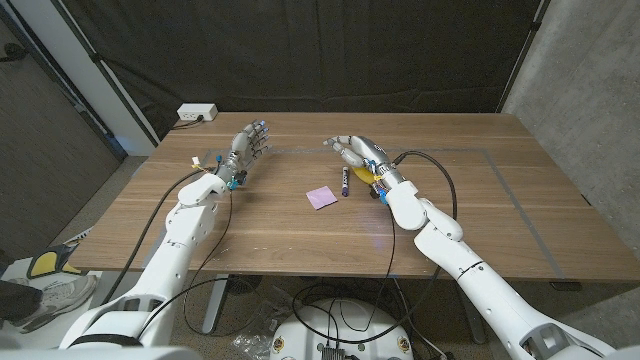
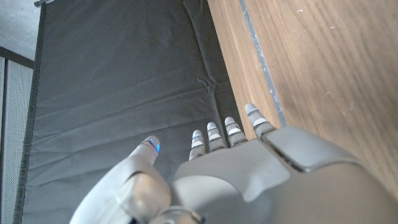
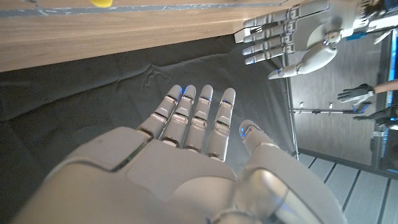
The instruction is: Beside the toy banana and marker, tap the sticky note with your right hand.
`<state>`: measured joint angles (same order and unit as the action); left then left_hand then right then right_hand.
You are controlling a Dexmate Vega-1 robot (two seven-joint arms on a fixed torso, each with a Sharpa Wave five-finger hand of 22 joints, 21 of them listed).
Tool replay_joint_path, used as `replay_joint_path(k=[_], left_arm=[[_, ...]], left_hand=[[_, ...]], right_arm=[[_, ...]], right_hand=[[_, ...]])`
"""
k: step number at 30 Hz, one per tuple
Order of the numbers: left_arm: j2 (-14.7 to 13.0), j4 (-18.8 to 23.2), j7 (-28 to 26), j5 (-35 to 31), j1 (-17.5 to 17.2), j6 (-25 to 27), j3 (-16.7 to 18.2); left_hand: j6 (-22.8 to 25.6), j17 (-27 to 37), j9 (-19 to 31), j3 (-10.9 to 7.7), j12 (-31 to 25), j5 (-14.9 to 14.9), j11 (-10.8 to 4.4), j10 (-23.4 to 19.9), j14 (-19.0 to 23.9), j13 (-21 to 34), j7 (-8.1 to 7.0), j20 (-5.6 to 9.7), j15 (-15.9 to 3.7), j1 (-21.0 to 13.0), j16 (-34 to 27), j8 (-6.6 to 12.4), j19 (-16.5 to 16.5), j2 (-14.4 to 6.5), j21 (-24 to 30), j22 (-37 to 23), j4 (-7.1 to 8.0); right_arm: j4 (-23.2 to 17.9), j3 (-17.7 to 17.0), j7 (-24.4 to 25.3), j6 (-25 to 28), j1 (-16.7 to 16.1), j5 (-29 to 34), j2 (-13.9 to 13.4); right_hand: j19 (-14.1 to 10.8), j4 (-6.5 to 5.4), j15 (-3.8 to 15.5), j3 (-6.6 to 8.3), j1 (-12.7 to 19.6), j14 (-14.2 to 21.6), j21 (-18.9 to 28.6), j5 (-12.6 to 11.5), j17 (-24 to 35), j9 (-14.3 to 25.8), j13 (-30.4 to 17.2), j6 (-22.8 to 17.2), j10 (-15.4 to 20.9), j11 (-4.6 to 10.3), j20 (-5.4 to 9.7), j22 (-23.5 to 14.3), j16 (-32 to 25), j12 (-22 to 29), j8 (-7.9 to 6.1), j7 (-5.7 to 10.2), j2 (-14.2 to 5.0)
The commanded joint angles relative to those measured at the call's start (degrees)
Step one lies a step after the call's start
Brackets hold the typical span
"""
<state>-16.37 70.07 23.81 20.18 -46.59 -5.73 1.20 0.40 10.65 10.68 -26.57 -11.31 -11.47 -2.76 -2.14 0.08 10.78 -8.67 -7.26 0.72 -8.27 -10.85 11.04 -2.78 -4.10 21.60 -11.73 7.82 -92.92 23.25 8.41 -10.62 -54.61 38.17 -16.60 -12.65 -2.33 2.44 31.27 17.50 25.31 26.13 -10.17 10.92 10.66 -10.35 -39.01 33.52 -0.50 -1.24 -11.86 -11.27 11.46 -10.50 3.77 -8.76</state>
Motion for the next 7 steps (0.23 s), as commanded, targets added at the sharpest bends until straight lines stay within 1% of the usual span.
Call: replay_joint_path(k=[1, 4, 7], left_arm=[[-1.4, -0.6, 3.7, 0.7, -0.2, 1.5, -0.4], [-1.6, -1.0, 4.4, 0.7, -0.2, 1.7, -0.6], [-1.5, -0.3, 4.1, 1.0, -1.4, 1.6, -0.1]], left_hand=[[0.1, 0.2, 0.1, -0.02, -0.2, -0.6, -0.29, 0.1, 0.0, 0.2, -0.40, -0.19, -0.02, 0.1, -0.2, 0.31, 0.1, -0.1, 0.0, -0.1, -0.17], [0.1, 0.2, 0.1, -0.01, -0.3, -0.6, -0.35, 0.1, 0.0, 0.2, -0.37, -0.20, 0.00, 0.1, -0.2, 0.29, 0.1, -0.1, 0.0, -0.1, -0.17], [0.0, 0.2, 0.1, -0.01, -0.2, -0.6, -0.34, 0.2, -0.1, 0.2, -0.41, -0.12, 0.04, 0.1, -0.2, 0.27, 0.0, -0.1, -0.1, -0.1, -0.17]], right_arm=[[-2.0, -0.3, 3.5, 2.7, -1.9, 1.2, 1.2], [-1.4, 0.6, 5.7, 1.9, -1.9, 2.5, 1.5], [-1.1, 1.0, 4.9, 2.3, -1.5, 2.1, 2.0]], right_hand=[[-0.1, -0.35, 0.72, 0.21, -0.4, 0.0, 0.5, 0.0, 0.0, 0.0, -0.1, 0.6, 0.2, -0.17, -0.46, -0.1, 0.1, 0.2, -0.13, -0.28, -0.16], [-0.4, -0.05, 0.82, 0.64, -0.1, 0.0, 0.6, -0.1, -0.2, 0.0, -0.1, 1.0, 0.0, -0.09, -0.44, -0.1, 0.2, 0.1, -0.01, 0.03, -0.38], [-0.8, 0.27, 1.15, 1.03, 0.3, 0.2, 0.8, -0.2, -0.3, 0.0, -0.1, 1.3, -0.3, 0.33, -0.27, -0.1, 0.3, 0.0, -0.01, 0.34, -0.61]])
